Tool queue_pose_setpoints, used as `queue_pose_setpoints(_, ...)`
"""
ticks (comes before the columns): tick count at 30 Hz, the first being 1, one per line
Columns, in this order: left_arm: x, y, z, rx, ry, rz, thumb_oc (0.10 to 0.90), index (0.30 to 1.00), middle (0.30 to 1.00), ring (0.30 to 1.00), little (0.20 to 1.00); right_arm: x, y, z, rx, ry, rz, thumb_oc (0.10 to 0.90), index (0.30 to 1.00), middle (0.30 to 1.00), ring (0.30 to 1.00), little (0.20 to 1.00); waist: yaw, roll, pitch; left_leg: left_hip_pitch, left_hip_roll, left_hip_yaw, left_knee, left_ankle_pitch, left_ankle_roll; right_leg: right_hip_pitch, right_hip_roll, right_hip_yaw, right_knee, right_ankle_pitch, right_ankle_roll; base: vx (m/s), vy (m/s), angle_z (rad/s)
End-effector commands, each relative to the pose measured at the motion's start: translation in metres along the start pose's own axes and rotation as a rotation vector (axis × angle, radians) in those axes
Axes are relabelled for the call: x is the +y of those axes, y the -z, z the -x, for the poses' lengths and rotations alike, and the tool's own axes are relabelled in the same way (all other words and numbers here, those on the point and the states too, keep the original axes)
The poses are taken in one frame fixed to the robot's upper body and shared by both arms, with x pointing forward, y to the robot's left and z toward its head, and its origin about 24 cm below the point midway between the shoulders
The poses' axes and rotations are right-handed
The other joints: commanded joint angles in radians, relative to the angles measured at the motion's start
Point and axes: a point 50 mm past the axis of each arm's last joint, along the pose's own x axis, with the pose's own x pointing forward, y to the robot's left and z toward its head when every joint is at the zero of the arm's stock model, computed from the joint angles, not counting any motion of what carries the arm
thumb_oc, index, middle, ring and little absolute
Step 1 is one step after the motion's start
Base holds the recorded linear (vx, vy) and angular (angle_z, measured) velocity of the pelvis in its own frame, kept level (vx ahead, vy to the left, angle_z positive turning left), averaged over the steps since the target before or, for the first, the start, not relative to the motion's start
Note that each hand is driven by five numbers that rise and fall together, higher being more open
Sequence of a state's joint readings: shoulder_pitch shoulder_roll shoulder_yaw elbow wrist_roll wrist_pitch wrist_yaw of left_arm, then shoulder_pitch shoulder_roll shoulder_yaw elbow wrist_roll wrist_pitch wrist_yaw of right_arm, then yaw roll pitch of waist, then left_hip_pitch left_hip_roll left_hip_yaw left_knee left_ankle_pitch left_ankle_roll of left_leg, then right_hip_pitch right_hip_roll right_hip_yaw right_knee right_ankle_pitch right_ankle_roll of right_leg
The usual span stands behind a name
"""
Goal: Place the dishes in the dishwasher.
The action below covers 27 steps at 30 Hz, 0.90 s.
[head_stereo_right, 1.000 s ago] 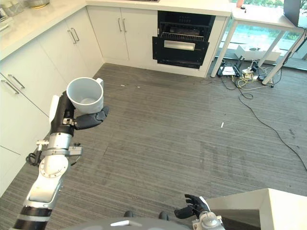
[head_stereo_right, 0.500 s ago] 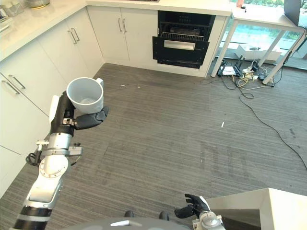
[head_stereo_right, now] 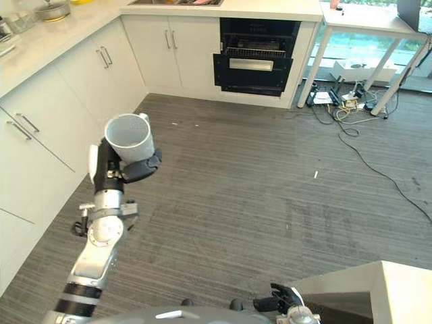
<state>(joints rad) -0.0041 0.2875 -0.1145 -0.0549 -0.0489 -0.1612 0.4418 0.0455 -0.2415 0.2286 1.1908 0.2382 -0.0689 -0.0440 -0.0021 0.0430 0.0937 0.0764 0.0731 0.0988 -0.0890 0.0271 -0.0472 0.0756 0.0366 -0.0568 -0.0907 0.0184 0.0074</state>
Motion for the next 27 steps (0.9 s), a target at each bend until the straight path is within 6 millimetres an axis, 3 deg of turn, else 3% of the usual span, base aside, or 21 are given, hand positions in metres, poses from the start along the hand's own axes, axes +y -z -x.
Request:
queue_pose_setpoints(1,0.012,-0.054,-0.029,-0.299,-0.083,0.073,0.400,0.300,0.300,0.300,0.300,-0.005,-0.007,0.000,-0.049,0.024,-0.014,0.800,0.900,0.900,0.900,0.900,-0.016,-0.076,0.034,-0.016,-0.087,0.034,0.090,-0.066,-0.007,0.002,-0.052,-0.082,0.049,-0.056,0.079,0.02,-0.056,0.08)
queue_pose_setpoints(2,0.014,-0.054,-0.028,-0.302,-0.088,0.073,0.400,0.300,0.300,0.300,0.300,-0.005,-0.009,-0.001,-0.054,0.025,-0.008,0.800,0.900,0.900,0.900,0.900,-0.009,-0.080,0.047,-0.045,-0.084,0.032,0.143,-0.079,-0.014,-0.002,-0.058,-0.090,0.057,-0.062,0.075,-0.03,-0.081,0.19)
queue_pose_setpoints(4,0.017,-0.054,-0.026,-0.302,-0.088,0.079,0.400,0.300,0.300,0.300,0.300,-0.008,-0.009,0.000,-0.058,0.027,-0.008,0.800,0.900,0.900,0.900,0.900,0.004,-0.092,0.090,-0.173,-0.061,0.062,0.421,-0.041,-0.074,0.005,-0.074,-0.111,0.068,-0.073,0.058,0.01,-0.129,0.35)
queue_pose_setpoints(5,0.019,-0.053,-0.025,-0.299,-0.092,0.078,0.400,0.300,0.300,0.300,0.300,-0.010,-0.009,0.000,-0.061,0.031,-0.004,0.800,0.900,0.900,0.900,0.900,0.010,-0.101,0.101,-0.229,-0.033,0.081,0.536,0.003,-0.107,0.010,-0.079,-0.119,0.067,-0.077,0.048,0.10,-0.146,0.58)
queue_pose_setpoints(7,0.022,-0.053,-0.023,-0.300,-0.089,0.081,0.400,0.300,0.300,0.300,0.300,-0.014,-0.012,-0.001,-0.062,0.047,-0.003,0.800,0.900,0.900,0.900,0.900,0.030,-0.113,0.133,-0.313,0.035,0.131,0.634,0.050,-0.145,0.046,-0.085,-0.152,0.049,-0.094,0.039,0.15,-0.120,0.97)
queue_pose_setpoints(8,0.023,-0.051,-0.023,-0.293,-0.093,0.077,0.400,0.300,0.300,0.300,0.300,-0.015,-0.013,-0.001,-0.058,0.056,-0.010,0.800,0.900,0.900,0.900,0.900,0.034,-0.104,0.134,-0.337,0.087,0.188,0.562,0.061,-0.133,0.065,-0.082,-0.183,0.037,-0.109,0.045,0.14,-0.053,0.70)
queue_pose_setpoints(9,0.023,-0.051,-0.023,-0.292,-0.093,0.078,0.400,0.300,0.300,0.300,0.300,-0.015,-0.013,-0.001,-0.057,0.057,-0.010,0.800,0.900,0.900,0.900,0.900,0.034,-0.105,0.133,-0.334,0.084,0.190,0.558,0.060,-0.133,0.067,-0.083,-0.184,0.033,-0.109,0.046,0.41,0.058,0.18)
queue_pose_setpoints(10,0.026,-0.046,-0.020,-0.264,-0.100,0.071,0.400,0.300,0.300,0.300,0.300,-0.016,-0.009,-0.001,-0.035,0.069,-0.019,0.800,0.900,0.900,0.900,0.900,0.045,-0.093,0.117,-0.357,0.103,0.242,0.417,0.032,-0.109,0.112,-0.069,-0.209,0.021,-0.136,0.062,0.32,0.069,0.49)
queue_pose_setpoints(11,0.026,-0.045,-0.019,-0.263,-0.100,0.072,0.400,0.300,0.300,0.300,0.300,-0.016,-0.008,-0.001,-0.034,0.069,-0.019,0.800,0.900,0.900,0.900,0.900,0.047,-0.097,0.114,-0.349,0.095,0.249,0.396,0.044,-0.104,0.110,-0.075,-0.207,0.020,-0.132,0.064,0.88,0.243,0.86)
queue_pose_setpoints(12,0.031,-0.036,-0.011,-0.218,-0.118,0.075,0.400,0.300,0.300,0.300,0.300,-0.014,0.002,0.001,-0.004,0.057,0.032,0.800,0.900,0.900,0.900,0.900,0.081,-0.077,0.080,-0.398,0.126,0.294,0.112,0.110,-0.083,0.181,-0.051,-0.205,0.022,-0.180,0.097,0.59,0.189,0.83)
queue_pose_setpoints(13,0.031,-0.036,-0.010,-0.216,-0.117,0.075,0.400,0.300,0.300,0.300,0.300,-0.014,0.003,0.001,-0.001,0.057,0.033,0.800,0.900,0.900,0.900,0.900,0.079,-0.083,0.081,-0.380,0.112,0.297,0.086,0.120,-0.081,0.186,-0.060,-0.207,0.025,-0.186,0.101,0.78,0.256,0.66)
queue_pose_setpoints(14,0.033,-0.037,-0.010,-0.222,-0.126,0.064,0.400,0.300,0.300,0.300,0.300,-0.014,0.005,0.001,0.007,0.055,0.063,0.800,0.900,0.900,0.900,0.900,0.101,-0.079,0.080,-0.425,0.135,0.302,0.024,0.138,-0.080,0.213,-0.055,-0.191,0.030,-0.203,0.106,0.37,0.119,0.31)
queue_pose_setpoints(17,0.035,-0.037,-0.007,-0.219,-0.132,0.056,0.400,0.300,0.300,0.300,0.300,-0.012,0.005,0.001,0.014,0.057,0.098,0.800,0.900,0.900,0.900,0.900,0.137,-0.095,0.062,-0.444,0.153,0.270,0.023,0.170,-0.082,0.263,-0.074,-0.158,0.044,-0.222,0.111,0.53,0.140,-0.26)
queue_pose_setpoints(18,0.036,-0.043,-0.009,-0.243,-0.119,0.044,0.400,0.300,0.300,0.300,0.300,-0.004,0.011,0.002,0.029,0.038,0.077,0.800,0.900,0.900,0.900,0.900,0.154,-0.110,0.038,-0.407,0.149,0.276,0.025,0.228,-0.070,0.299,-0.087,-0.141,0.102,-0.225,0.128,0.65,0.146,-0.95)
queue_pose_setpoints(20,0.028,-0.053,-0.013,-0.291,-0.060,0.027,0.400,0.300,0.300,0.300,0.300,0.001,0.013,0.002,0.030,0.033,0.024,0.800,0.900,0.900,0.900,0.900,0.150,-0.148,0.028,-0.380,0.105,0.273,0.030,0.255,-0.043,0.261,-0.126,-0.142,0.254,-0.146,0.166,0.58,0.191,-0.51)
queue_pose_setpoints(21,0.028,-0.053,-0.013,-0.291,-0.059,0.027,0.400,0.300,0.300,0.300,0.300,0.001,0.012,0.002,0.030,0.033,0.024,0.800,0.900,0.900,0.900,0.900,0.154,-0.147,0.026,-0.382,0.108,0.277,0.029,0.257,-0.041,0.256,-0.125,-0.137,0.254,-0.143,0.166,0.52,0.307,-0.38)
queue_pose_setpoints(22,0.018,-0.060,-0.017,-0.326,0.004,0.001,0.400,0.300,0.300,0.300,0.300,0.005,0.014,0.003,0.036,0.025,0.002,0.800,0.900,0.900,0.900,0.900,0.134,-0.177,0.007,-0.336,0.044,0.278,0.022,0.206,0.003,0.188,-0.167,-0.119,0.442,0.080,0.214,0.71,0.400,-0.46)
queue_pose_setpoints(23,0.010,-0.066,-0.019,-0.352,0.060,-0.009,0.400,0.300,0.300,0.300,0.300,0.012,0.014,0.003,0.030,0.005,-0.018,0.800,0.900,0.900,0.900,0.900,0.084,-0.154,0.016,-0.257,0.029,0.265,0.013,0.145,0.032,0.078,-0.153,-0.089,0.694,0.182,0.227,0.70,0.394,-0.23)
queue_pose_setpoints(24,0.010,-0.066,-0.020,-0.353,0.060,-0.008,0.400,0.300,0.300,0.300,0.300,0.012,0.014,0.003,0.030,0.005,-0.017,0.800,0.900,0.900,0.900,0.900,0.088,-0.148,0.014,-0.260,0.036,0.267,0.013,0.148,0.032,0.071,-0.147,-0.085,0.696,0.185,0.225,0.54,0.288,0.24)
queue_pose_setpoints(26,0.000,-0.067,-0.020,-0.357,0.123,-0.024,0.400,0.300,0.300,0.300,0.300,0.016,0.003,0.001,-0.008,-0.006,-0.022,0.800,0.900,0.900,0.900,0.900,0.038,-0.115,0.046,-0.183,0.040,0.232,0.004,0.102,0.047,-0.074,-0.088,-0.050,0.884,0.171,0.237,0.55,0.244,0.86)
queue_pose_setpoints(27,-0.009,-0.064,-0.020,-0.351,0.173,-0.033,0.400,0.300,0.300,0.300,0.300,0.021,-0.010,0.000,-0.060,-0.019,-0.053,0.800,0.900,0.900,0.900,0.900,-0.014,-0.104,0.069,-0.123,0.026,0.191,0.002,0.051,0.047,-0.209,-0.043,-0.037,0.900,0.086,0.223,0.54,0.208,0.70)
